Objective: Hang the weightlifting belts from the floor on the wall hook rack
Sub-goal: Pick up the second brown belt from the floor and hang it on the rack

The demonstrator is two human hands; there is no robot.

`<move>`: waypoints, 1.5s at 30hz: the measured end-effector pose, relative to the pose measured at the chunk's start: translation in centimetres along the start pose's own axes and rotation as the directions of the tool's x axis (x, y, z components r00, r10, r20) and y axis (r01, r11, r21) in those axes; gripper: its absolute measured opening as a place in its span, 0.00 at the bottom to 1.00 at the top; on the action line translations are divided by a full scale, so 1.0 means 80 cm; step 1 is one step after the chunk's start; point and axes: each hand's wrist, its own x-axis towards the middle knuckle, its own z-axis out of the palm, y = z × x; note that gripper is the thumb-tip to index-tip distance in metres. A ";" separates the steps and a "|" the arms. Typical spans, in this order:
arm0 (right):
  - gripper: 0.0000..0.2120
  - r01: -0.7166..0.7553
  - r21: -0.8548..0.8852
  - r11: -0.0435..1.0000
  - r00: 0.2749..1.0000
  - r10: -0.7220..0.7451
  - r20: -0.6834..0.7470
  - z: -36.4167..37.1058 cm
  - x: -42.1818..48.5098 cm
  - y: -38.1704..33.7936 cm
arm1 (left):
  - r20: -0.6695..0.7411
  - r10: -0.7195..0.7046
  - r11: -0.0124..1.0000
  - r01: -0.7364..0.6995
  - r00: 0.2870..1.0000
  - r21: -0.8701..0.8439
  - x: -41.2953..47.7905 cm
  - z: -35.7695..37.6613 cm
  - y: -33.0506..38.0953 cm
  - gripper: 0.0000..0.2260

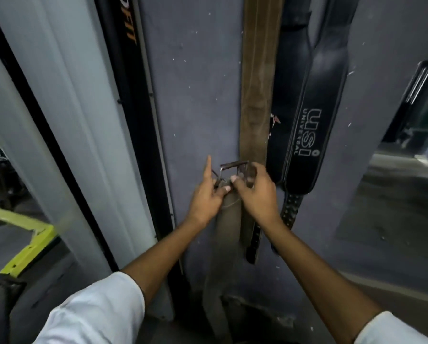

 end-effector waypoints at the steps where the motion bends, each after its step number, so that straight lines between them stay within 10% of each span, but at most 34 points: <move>1: 0.13 -0.013 0.097 0.995 0.999 0.010 0.035 -0.003 -0.004 -0.017 | -0.068 0.064 0.993 -0.057 0.996 0.104 0.001 0.003 0.015 0.42; 4: 0.06 -0.021 0.360 0.933 0.987 -0.038 0.156 -0.005 -0.001 -0.054 | -0.202 0.181 0.962 -0.130 0.963 0.242 0.010 0.004 0.049 0.41; 12: 0.15 0.004 0.427 0.904 0.981 0.080 -0.179 -0.045 0.064 -0.102 | -0.075 0.345 0.936 -0.337 0.935 0.102 0.029 -0.043 0.120 0.49; 16: 0.16 0.028 0.497 0.867 0.995 0.023 -0.095 -0.072 0.107 -0.137 | -0.216 0.239 0.964 -0.259 0.947 -0.066 0.066 -0.081 0.123 0.39; 21: 0.14 0.121 0.454 0.883 0.983 -0.171 0.070 -0.098 0.138 -0.216 | -0.006 0.013 0.840 -0.014 1.000 -0.543 0.111 -0.124 0.161 0.19; 31: 0.15 0.125 0.474 0.872 0.985 -0.166 0.045 -0.070 0.120 -0.218 | -0.210 -0.034 0.737 -0.117 0.977 -0.665 0.192 -0.149 0.247 0.08; 38: 0.10 0.240 0.478 0.845 0.971 -0.200 -0.134 -0.070 0.145 -0.211 | 0.041 0.045 0.758 -0.007 0.998 -0.653 0.211 -0.167 0.286 0.17; 45: 0.15 0.156 0.532 0.832 0.981 -0.192 0.013 -0.039 0.127 -0.183 | -0.248 0.065 0.717 -0.218 0.967 -0.663 0.230 -0.167 0.348 0.09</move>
